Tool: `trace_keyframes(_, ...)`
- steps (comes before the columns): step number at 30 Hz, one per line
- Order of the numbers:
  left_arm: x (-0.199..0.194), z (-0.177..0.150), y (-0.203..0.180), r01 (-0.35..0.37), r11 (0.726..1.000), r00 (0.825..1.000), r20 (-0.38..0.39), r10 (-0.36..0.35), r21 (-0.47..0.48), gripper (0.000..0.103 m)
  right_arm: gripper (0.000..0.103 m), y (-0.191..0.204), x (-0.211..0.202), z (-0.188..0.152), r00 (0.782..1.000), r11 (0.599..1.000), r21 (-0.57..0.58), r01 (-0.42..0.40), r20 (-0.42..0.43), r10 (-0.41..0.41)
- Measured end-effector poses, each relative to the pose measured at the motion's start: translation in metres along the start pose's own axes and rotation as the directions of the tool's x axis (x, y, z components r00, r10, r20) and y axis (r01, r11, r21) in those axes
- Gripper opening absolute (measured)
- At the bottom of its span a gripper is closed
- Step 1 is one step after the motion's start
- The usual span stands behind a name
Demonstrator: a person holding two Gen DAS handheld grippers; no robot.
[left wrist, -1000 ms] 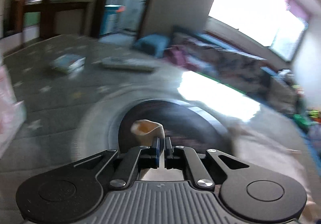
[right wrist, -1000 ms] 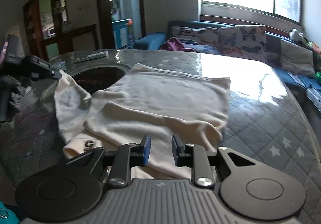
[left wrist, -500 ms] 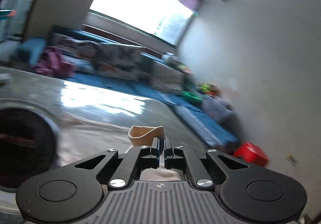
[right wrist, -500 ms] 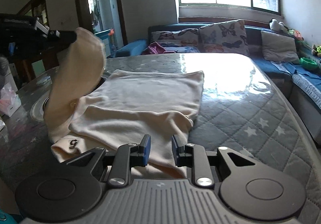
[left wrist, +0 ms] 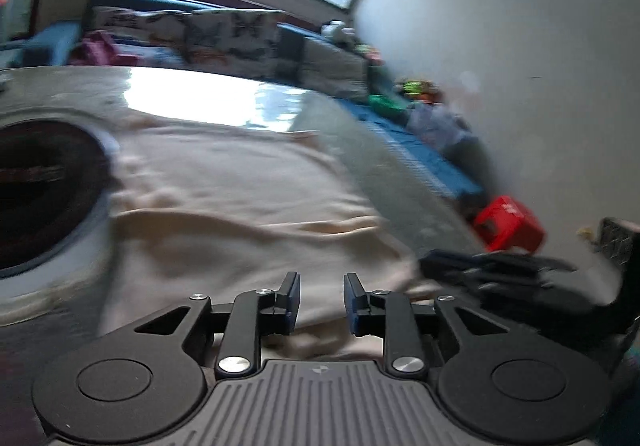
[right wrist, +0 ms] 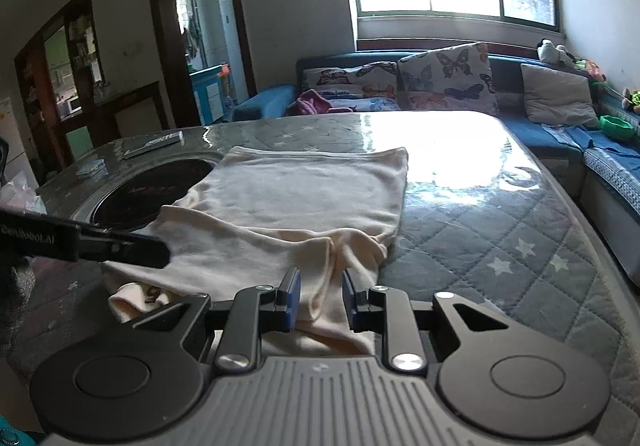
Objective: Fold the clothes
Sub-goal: 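Open the left gripper to release the folded sleeve, then grasp the sweatshirt edge near the folded sleeve with the left gripper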
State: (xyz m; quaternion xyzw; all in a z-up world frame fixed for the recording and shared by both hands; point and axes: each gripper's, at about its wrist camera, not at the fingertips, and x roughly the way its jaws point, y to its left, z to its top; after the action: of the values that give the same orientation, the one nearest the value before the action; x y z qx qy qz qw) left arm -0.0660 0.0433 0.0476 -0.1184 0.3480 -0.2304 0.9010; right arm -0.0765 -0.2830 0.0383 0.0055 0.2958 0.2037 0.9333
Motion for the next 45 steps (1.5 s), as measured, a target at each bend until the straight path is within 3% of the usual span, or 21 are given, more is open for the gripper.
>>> trace_keyframes(7,-0.014,0.000,0.057,-0.159,0.983,0.987,-0.001,0.159,-0.087,0.027,0.024,0.011,0.011,0.004,1.000,1.000,-0.016,-0.027,-0.010,0.027)
trace_keyframes(9,-0.018,0.001,0.062,-0.188,0.979,0.982,0.009,0.190,-0.083,0.034,0.032,0.013,0.013,0.003,0.999,0.999,-0.025,-0.029,-0.017,0.028)
trace_keyframes(11,-0.018,0.001,0.064,-0.202,0.976,0.979,0.013,0.203,-0.082,0.043,0.033,0.013,0.016,0.001,0.999,0.999,-0.033,-0.026,-0.028,0.025)
trace_keyframes(15,-0.010,0.001,0.066,-0.226,0.971,0.974,0.005,0.227,-0.073,0.046,0.033,0.010,0.021,0.000,0.999,0.999,-0.028,-0.020,-0.043,0.018)
trace_keyframes(17,-0.005,0.001,0.068,-0.231,0.970,0.973,-0.007,0.231,-0.070,0.040,0.033,0.008,0.023,0.000,0.999,1.000,-0.019,-0.015,-0.043,0.014)
trace_keyframes(19,-0.001,0.000,0.070,-0.235,0.970,0.972,-0.027,0.233,-0.065,0.018,0.033,0.007,0.023,0.000,0.999,1.000,-0.012,-0.013,-0.033,0.012)
trace_keyframes(23,-0.002,0.000,0.072,-0.238,0.970,0.971,-0.027,0.237,-0.058,0.011,0.033,0.008,0.022,0.004,1.000,0.999,-0.011,-0.030,-0.006,0.030)
trace_keyframes(29,-0.002,0.001,0.075,-0.251,0.966,0.968,-0.026,0.250,-0.056,0.009,0.033,0.005,0.038,-0.002,0.998,0.999,-0.010,-0.032,-0.054,0.032)
trace_keyframes(33,-0.004,0.002,0.079,-0.259,0.964,0.966,-0.028,0.258,-0.065,0.009,0.032,-0.003,0.023,-0.007,0.999,0.999,0.035,-0.028,-0.027,0.029)
trace_keyframes(41,-0.002,0.003,0.077,-0.259,0.964,0.966,-0.031,0.258,-0.063,0.009,0.032,-0.024,0.007,-0.024,0.995,0.997,0.069,0.031,-0.093,-0.024)
trace_keyframes(45,-0.002,0.003,0.075,-0.265,0.963,0.964,-0.032,0.264,-0.057,0.010,0.032,-0.027,0.008,-0.011,0.999,0.997,0.073,0.015,-0.050,-0.011)
